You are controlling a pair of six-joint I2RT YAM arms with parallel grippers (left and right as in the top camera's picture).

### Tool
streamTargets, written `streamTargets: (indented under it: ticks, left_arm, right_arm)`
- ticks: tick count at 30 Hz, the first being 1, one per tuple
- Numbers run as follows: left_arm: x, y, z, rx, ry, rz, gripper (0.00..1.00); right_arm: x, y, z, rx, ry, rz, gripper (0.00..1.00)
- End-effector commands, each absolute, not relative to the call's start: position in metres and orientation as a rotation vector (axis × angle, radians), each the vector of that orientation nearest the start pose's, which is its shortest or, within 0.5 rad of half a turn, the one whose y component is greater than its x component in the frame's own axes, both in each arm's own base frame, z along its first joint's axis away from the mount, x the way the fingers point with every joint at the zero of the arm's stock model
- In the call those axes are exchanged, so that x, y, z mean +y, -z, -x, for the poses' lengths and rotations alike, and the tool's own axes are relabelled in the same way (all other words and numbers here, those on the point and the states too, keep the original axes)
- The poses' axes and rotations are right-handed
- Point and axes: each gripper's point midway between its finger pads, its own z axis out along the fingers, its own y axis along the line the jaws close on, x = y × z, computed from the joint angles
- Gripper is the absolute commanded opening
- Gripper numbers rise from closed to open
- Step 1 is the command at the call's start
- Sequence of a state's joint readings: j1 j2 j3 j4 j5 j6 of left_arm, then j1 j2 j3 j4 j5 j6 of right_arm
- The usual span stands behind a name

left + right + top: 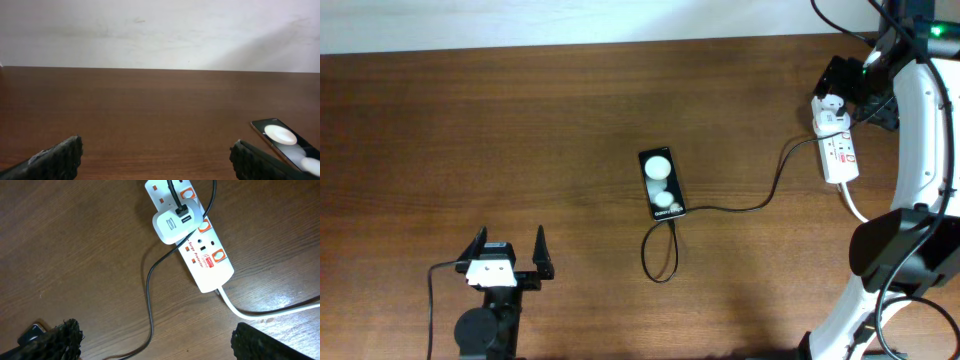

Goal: Plug charger to phone and switch on socket

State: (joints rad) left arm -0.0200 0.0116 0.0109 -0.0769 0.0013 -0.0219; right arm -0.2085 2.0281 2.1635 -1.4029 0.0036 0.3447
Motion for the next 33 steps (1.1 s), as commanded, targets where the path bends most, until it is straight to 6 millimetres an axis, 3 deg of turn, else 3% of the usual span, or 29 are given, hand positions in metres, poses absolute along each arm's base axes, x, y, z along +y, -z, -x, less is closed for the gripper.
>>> streamTargets:
  ticks: [1, 4, 8, 10, 12, 15, 17, 19, 27, 33]
  left_arm:
    - [-0.011, -0.157, -0.246, 1.649, 0.048, -0.037, 0.99]
    - [-0.011, -0.157, -0.246, 1.649, 0.047, -0.037, 0.99]
    - [-0.011, -0.157, -0.246, 1.649, 0.047, -0.038, 0.99]
    - [-0.011, -0.157, -0.246, 1.649, 0.048, -0.037, 0.99]
    - [-0.011, -0.157, -0.246, 1.649, 0.047, -0.037, 0.99]
    - [-0.011, -0.157, -0.246, 1.649, 0.048, -0.037, 0.99]
    - [-0.011, -0.157, -0.246, 1.649, 0.048, -0.037, 0.99]
    - [-0.011, -0.157, -0.246, 1.649, 0.048, -0.037, 0.99]
    - [-0.011, -0.157, -0.246, 1.649, 0.047, -0.037, 0.99]
    - [-0.011, -0.157, -0.246, 1.649, 0.048, -0.037, 0.99]
  right_arm:
    - [-0.094, -0.229, -0.444, 2.644, -0.018, -0.759, 0.99]
    - [-0.092, -0.219, -0.458, 2.545, -0.037, -0.719, 0.99]
    - [-0.085, -0.170, -0.421, 2.478, -0.044, -0.701, 0.99]
    - [-0.082, -0.156, -0.404, 2.405, -0.052, -0.682, 0.99]
    - [-0.080, -0.169, -0.397, 2.260, -0.068, -0.640, 0.99]
    - [-0.077, -0.233, -0.382, 1.940, -0.090, -0.552, 0.99]
    - [-0.075, -0.260, -0.369, 1.816, -0.096, -0.520, 0.99]
    - [-0.072, -0.274, -0.355, 1.718, -0.103, -0.492, 0.99]
    - [-0.060, -0.238, -0.291, 1.472, -0.113, -0.427, 0.99]
    - [-0.059, -0.220, -0.264, 1.408, -0.094, -0.422, 0.99]
